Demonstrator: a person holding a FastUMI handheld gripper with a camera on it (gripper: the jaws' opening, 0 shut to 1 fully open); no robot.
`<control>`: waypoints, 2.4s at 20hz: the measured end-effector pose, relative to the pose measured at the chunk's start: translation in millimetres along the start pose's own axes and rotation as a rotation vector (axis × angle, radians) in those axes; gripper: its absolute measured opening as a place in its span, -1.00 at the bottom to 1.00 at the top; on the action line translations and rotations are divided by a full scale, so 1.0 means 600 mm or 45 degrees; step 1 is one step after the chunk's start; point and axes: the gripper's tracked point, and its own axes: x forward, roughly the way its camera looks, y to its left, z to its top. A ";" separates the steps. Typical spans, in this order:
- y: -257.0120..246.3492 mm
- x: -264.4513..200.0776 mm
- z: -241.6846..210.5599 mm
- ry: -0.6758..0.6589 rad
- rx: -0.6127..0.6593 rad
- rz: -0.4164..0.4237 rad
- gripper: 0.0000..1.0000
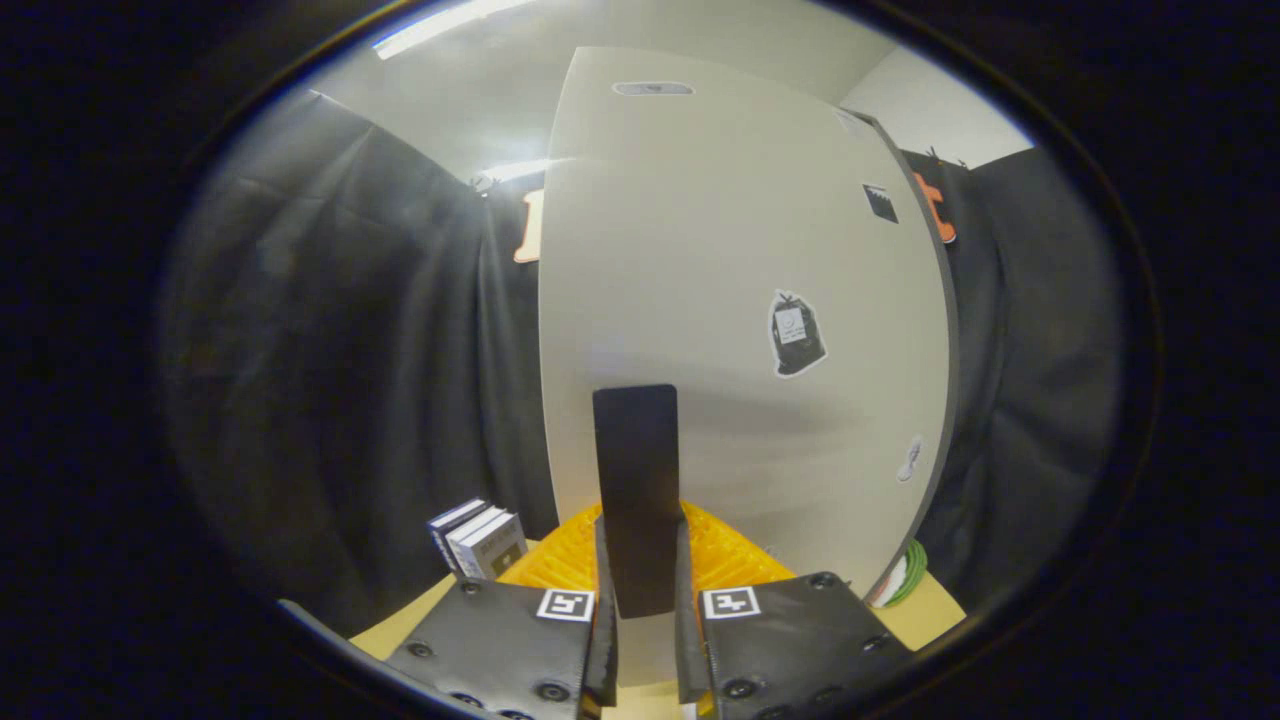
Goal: Open the shoe cabinet door, grab the shoes and put them into the shoe cabinet, then close the shoe cabinet door.
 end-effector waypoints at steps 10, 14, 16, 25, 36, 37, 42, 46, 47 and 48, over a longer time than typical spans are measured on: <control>-0.112 -0.141 0.006 0.005 -0.017 0.118 -0.51; -0.174 -0.186 0.006 0.019 -0.022 0.061 -0.52; -0.200 -0.203 0.005 0.040 -0.038 0.037 -0.53; -0.302 -0.235 0.008 0.038 -0.003 -0.077 -0.59; -0.413 -0.253 0.015 0.039 0.010 -0.145 -0.68; -0.422 -0.254 0.016 0.037 0.017 -0.153 -0.68; -0.448 -0.250 0.016 0.038 0.047 -0.141 -0.69; -0.442 -0.258 0.017 0.043 0.018 -0.142 -0.69; -0.441 -0.262 0.019 0.042 0.033 -0.141 -0.69; -0.441 -0.267 0.023 0.035 0.045 -0.141 -0.68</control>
